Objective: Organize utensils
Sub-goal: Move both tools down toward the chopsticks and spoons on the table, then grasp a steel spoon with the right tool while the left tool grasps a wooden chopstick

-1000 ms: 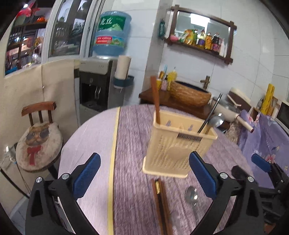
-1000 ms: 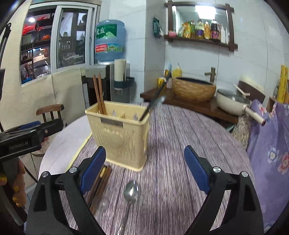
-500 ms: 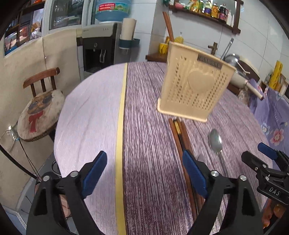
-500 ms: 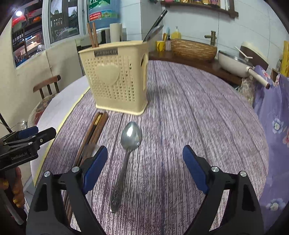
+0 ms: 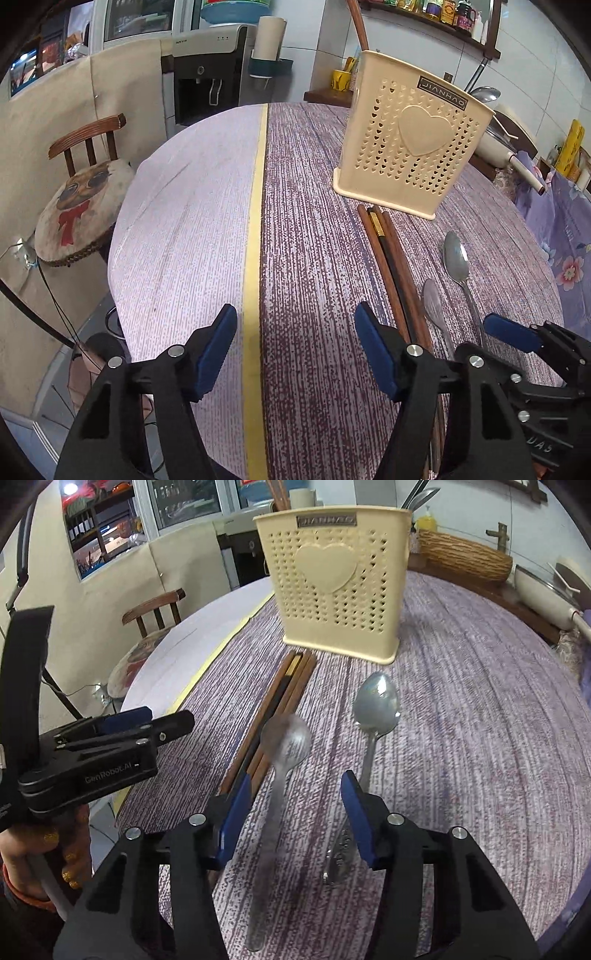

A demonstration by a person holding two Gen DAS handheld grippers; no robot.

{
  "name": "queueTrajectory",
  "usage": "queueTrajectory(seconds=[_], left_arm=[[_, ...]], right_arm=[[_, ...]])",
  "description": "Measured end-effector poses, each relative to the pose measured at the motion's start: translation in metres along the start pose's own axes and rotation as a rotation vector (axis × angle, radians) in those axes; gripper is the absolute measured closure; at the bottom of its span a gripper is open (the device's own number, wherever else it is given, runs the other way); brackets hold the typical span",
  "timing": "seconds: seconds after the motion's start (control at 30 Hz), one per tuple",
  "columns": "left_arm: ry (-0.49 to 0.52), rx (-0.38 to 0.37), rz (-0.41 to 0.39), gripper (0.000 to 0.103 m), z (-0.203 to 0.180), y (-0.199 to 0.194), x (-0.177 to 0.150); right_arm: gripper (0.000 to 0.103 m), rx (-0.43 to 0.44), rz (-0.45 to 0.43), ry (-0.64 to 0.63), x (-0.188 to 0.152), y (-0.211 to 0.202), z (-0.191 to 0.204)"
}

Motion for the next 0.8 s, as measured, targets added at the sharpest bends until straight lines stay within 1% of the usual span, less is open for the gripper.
queueTrajectory(seconds=[0.1, 0.27, 0.4, 0.5, 0.57, 0.8], left_arm=[[-0.003, -0.004, 0.005, 0.037, 0.000, 0.001, -0.001], [-0.008, -0.011, 0.009, 0.037, 0.001, 0.002, -0.001], [-0.013, -0.012, 0.005, 0.037, 0.004, 0.000, -0.001], [-0.023, -0.013, 0.001, 0.037, 0.008, -0.002, 0.001], [-0.024, -0.011, 0.000, 0.037, 0.009, -0.002, 0.002], [-0.028, -0.013, 0.005, 0.037, 0.011, 0.001, 0.003]], right_arm=[[0.052, 0.008, 0.010, -0.003, 0.001, 0.005, 0.004], [0.052, 0.071, 0.000, 0.051, 0.010, 0.012, 0.001], [0.052, 0.107, 0.016, 0.075, 0.014, 0.021, -0.002], [0.052, 0.114, 0.018, 0.097, 0.016, 0.025, -0.007], [0.052, 0.121, 0.032, 0.094, 0.017, 0.028, -0.008], [0.052, 0.108, 0.032, 0.074, 0.024, 0.036, -0.006]])
Point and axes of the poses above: each gripper's, at about its wrist camera, not at the fingertips, and y roughly the way its jaws point, z to its left, x to its top, the point moved 4 cm from there along y, roughly the way its jaws point, and after that the axes turned 12 degrees about -y, right-handed, at the moved point
